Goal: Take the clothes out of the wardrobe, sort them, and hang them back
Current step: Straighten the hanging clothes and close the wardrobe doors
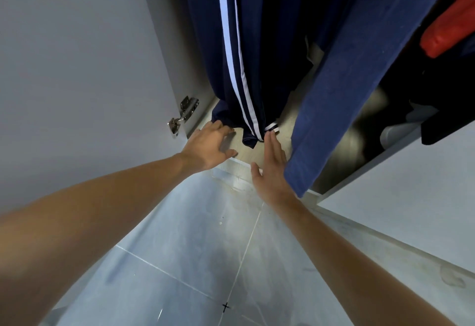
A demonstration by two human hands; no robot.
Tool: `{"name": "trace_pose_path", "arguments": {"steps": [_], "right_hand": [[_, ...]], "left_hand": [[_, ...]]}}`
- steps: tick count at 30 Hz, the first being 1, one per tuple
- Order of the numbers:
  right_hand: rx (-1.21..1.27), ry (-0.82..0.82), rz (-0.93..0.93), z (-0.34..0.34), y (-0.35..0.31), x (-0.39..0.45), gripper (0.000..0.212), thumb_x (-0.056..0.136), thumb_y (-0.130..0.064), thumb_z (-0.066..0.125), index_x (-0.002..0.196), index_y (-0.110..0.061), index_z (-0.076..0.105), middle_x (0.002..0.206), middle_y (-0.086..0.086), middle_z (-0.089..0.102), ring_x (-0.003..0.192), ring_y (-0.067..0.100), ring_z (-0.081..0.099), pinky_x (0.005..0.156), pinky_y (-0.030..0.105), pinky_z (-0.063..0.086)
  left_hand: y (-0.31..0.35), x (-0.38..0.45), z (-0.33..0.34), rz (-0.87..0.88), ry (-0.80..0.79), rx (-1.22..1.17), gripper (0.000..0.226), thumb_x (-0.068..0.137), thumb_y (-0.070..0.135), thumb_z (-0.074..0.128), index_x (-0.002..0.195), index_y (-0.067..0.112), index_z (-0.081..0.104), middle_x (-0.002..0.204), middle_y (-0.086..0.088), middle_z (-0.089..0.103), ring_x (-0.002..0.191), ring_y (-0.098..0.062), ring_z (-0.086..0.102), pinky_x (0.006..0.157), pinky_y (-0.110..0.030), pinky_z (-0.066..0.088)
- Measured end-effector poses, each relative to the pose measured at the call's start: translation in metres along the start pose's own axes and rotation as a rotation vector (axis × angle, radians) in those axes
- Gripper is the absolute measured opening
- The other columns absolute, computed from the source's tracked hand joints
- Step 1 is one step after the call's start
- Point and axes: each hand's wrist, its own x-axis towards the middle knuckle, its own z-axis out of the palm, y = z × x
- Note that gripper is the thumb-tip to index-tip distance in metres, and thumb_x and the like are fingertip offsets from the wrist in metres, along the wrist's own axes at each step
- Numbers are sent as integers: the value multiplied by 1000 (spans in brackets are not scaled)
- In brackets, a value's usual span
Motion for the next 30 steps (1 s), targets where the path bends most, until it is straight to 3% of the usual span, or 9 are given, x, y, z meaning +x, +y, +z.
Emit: {"name": "trace_pose_path", "arguments": {"steps": [4,10,13,18,27,30], "right_hand": [[40,55,81,1,-4,-18,73,106,-29,53,166,-14,14,171,7,23,158,27,21,129,40,20],[103,-128,144,-37,-36,-50,74,106,-34,53,166,-22,12,166,8,34,153,28,31,122,47,34],[64,-182,112,-93,-82,-80,71,102,-33,57,163,-20,24,152,9,51,142,29,46,111,47,45],[76,-300,68,-224,-192,-139,69,102,-34,58,161,-14,29,153,10,50,141,29,45,115,43,41],[50,-249,-79,-539,-385,-195,60,103,-33,59,157,-17,37,148,9,52,141,28,46,111,44,45],[68,-248,-131,-625,-452,-215,62,103,-37,58,158,-18,36,150,7,50,143,28,42,113,44,42]], "left_hand": [[4,-10,-5,20,-26,65,69,97,61,61,154,26,47,130,5,57,126,-21,49,105,-44,41],[30,-56,-47,-29,-107,62,62,101,58,53,155,27,48,152,2,54,142,-23,44,114,-45,39],[52,-103,-106,-41,-181,130,61,102,57,50,154,27,48,154,2,54,143,-23,43,113,-45,39],[109,-197,-249,-47,-170,237,62,101,54,48,154,24,47,152,1,54,142,-24,42,112,-45,39],[243,-344,-597,-105,55,290,62,96,51,50,150,22,52,148,-3,58,137,-29,49,105,-45,45],[282,-397,-700,-163,203,240,61,93,48,50,148,21,54,144,-2,60,136,-29,51,98,-46,49]]}}
